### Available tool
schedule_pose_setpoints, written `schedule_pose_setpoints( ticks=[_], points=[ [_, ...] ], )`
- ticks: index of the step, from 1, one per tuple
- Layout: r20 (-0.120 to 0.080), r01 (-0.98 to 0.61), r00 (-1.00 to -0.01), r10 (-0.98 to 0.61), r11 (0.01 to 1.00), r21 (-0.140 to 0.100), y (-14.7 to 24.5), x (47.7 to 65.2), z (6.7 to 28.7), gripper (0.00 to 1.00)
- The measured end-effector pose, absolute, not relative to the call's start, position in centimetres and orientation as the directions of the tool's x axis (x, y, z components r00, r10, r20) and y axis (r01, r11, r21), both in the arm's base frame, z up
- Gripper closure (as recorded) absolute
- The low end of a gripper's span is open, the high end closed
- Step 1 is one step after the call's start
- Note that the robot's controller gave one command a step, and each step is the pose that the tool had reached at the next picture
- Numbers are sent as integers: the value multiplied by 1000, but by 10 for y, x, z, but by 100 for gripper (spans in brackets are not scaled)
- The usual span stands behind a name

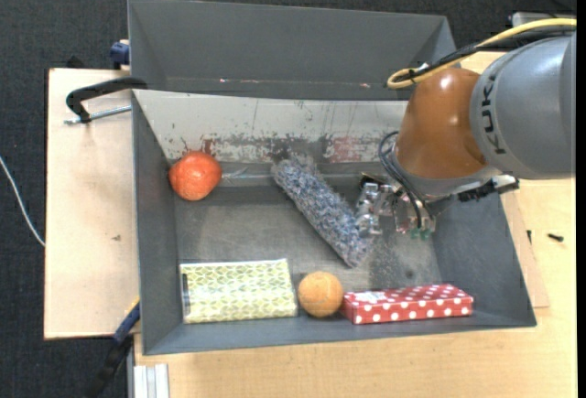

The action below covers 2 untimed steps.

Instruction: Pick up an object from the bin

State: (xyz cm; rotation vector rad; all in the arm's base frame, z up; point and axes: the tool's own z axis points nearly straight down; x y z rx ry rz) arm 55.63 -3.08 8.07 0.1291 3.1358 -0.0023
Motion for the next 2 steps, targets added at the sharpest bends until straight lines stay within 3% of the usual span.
schedule_pose_setpoints(
  ticks=[1, 2],
  points=[
    [-3, 82, -997, 82, 997, -2, -31, 556, 81, 100],
    [-6, 101, -995, 101, 995, 1, -34, 557, 222, 100]
  ],
)
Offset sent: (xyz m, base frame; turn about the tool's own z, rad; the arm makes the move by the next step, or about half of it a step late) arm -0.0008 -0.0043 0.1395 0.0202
